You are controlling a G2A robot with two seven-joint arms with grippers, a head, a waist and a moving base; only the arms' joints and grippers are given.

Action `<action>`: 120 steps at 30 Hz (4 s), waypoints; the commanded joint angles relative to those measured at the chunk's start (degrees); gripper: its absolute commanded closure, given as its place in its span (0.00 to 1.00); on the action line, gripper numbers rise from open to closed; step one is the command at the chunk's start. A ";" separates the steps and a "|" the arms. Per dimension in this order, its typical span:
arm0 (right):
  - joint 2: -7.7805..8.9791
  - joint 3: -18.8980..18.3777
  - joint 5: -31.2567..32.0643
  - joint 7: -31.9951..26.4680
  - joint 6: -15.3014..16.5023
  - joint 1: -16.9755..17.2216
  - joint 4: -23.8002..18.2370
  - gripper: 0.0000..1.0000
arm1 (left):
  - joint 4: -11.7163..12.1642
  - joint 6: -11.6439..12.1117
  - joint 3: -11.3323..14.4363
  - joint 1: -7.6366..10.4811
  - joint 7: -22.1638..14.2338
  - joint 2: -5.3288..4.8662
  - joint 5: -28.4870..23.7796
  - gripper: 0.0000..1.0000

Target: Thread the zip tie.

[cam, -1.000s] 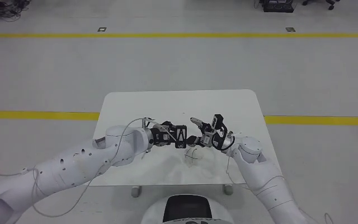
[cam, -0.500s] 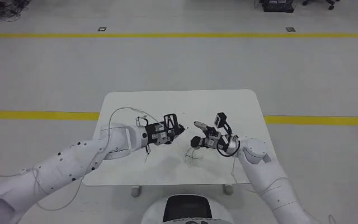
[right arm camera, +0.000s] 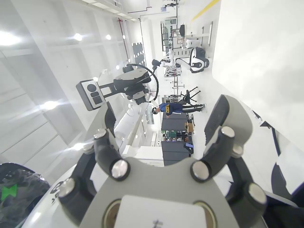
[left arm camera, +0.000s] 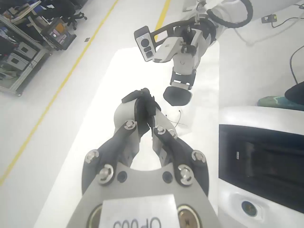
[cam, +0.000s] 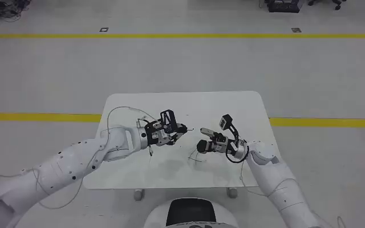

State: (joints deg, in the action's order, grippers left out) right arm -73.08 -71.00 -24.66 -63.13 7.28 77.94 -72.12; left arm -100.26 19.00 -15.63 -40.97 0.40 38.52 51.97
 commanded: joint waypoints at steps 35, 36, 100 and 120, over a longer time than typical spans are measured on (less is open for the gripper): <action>1.33 -8.01 6.21 -15.81 12.20 -0.92 -0.47 0.00 | 7.62 0.48 -3.64 -4.65 -24.97 3.99 -70.71 1.00; 1.18 -8.26 6.24 -16.42 12.20 -1.11 -0.24 0.00 | 7.90 0.48 -4.25 -5.01 -26.21 4.17 -72.17 1.00; 0.36 -3.42 -0.97 -16.51 12.20 -4.69 4.43 0.84 | 17.77 0.48 -19.66 -15.28 -42.81 12.38 -85.86 1.00; 0.14 -4.03 -0.69 -16.51 12.20 -4.62 4.91 0.86 | 18.12 -0.09 -21.52 -16.45 -44.01 13.42 -84.34 1.00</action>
State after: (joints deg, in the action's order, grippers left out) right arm -72.93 -75.03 -25.39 -79.64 19.48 73.34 -67.24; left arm -82.13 18.95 -37.04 -57.34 -43.57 51.90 -32.45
